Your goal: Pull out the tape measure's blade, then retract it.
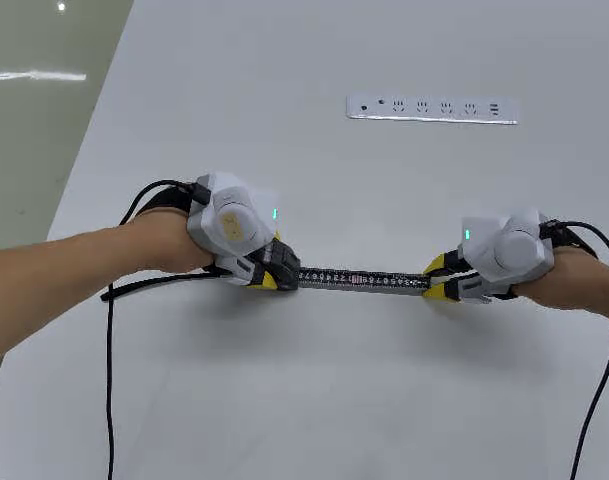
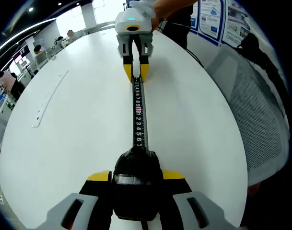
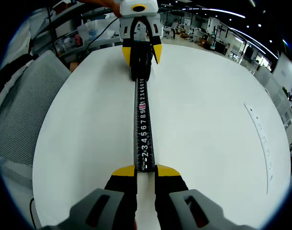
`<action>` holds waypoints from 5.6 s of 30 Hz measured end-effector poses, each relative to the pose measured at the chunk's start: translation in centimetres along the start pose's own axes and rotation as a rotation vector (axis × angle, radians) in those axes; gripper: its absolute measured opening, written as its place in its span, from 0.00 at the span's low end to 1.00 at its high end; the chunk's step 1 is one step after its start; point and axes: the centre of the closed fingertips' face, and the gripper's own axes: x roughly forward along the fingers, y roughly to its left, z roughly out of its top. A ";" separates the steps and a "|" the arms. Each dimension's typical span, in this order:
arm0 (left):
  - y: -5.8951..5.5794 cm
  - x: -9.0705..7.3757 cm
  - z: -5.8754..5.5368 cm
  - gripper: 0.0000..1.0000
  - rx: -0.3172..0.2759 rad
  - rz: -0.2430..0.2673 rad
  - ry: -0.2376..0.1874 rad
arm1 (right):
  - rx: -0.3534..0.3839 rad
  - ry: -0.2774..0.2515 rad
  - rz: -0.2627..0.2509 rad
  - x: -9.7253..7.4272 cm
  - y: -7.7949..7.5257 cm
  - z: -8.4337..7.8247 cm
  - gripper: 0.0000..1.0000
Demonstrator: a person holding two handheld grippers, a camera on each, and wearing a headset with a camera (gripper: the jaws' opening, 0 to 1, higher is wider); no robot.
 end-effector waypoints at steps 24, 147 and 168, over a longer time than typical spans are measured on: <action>-0.1 0.1 -0.2 0.33 0.003 -0.002 0.004 | 0.025 0.010 -0.009 -1.5 0.2 -2.5 0.12; 0.4 -4.8 -0.3 0.63 -0.545 0.352 -0.193 | 0.463 -0.060 -0.350 -4.7 -0.2 -2.1 0.36; -2.2 -6.3 -0.5 0.69 -0.814 0.497 -0.240 | 0.638 -0.199 -0.476 -6.7 1.4 0.1 0.43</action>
